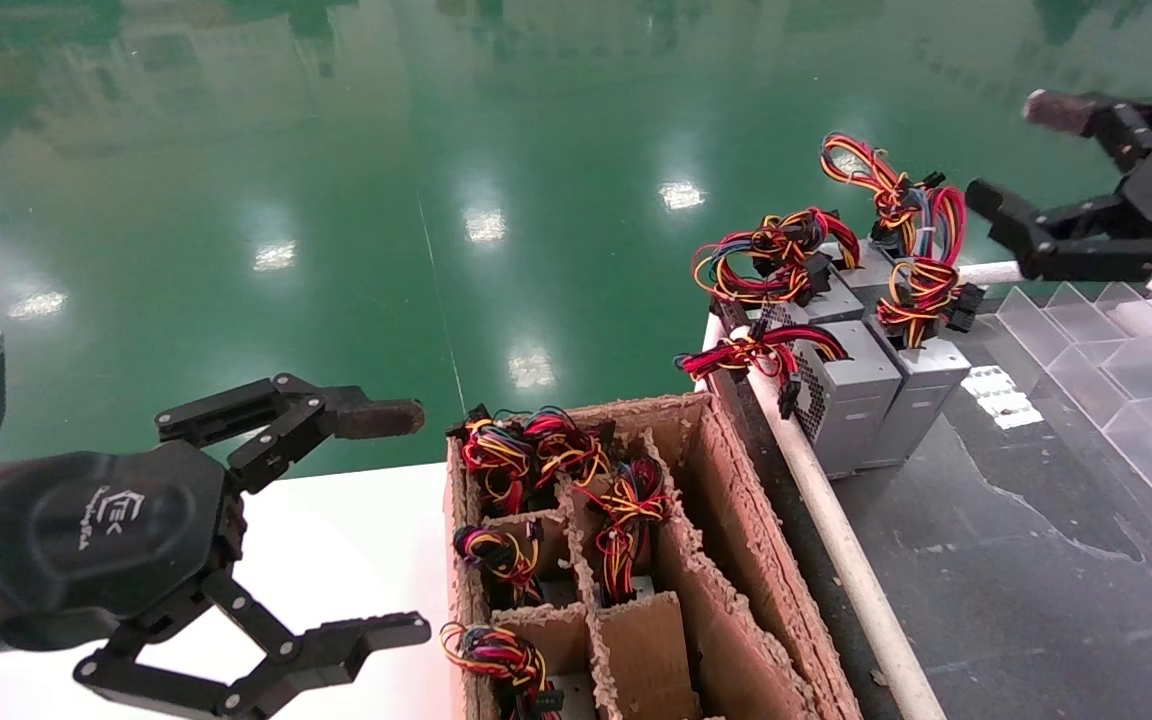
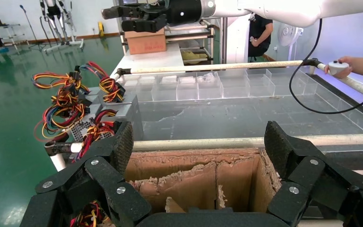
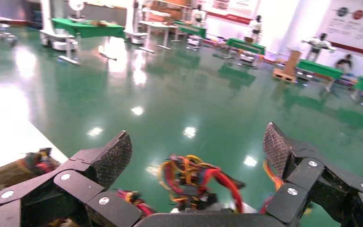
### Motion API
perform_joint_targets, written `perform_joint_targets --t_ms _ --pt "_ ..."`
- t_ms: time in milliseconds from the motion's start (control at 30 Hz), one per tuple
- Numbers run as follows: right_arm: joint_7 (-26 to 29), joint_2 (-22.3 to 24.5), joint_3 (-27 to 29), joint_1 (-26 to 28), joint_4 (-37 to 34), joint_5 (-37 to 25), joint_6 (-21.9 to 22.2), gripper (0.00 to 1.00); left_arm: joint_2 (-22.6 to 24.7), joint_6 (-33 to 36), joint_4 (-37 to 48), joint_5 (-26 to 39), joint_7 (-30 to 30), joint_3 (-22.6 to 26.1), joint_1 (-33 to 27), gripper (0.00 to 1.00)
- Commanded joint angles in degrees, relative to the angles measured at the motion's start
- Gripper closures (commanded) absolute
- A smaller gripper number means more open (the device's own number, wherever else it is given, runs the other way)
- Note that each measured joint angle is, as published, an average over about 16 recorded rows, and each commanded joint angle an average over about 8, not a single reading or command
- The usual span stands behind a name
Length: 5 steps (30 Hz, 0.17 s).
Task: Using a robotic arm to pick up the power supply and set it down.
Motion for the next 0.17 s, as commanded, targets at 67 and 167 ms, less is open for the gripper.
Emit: perform_joint_targets --t_ms 67,167 --pt "2.1 0.6 0.1 -2.8 5.0 1.5 -0.4 0.0 0.0 0.0 0.0 0.0 0.0 0.0 0.0 0.0" --pt "2.8 0.8 0.1 -3.8 6.9 2.0 -0.6 0.0 0.0 0.0 0.0 0.0 0.0 0.0 0.0 0.0"
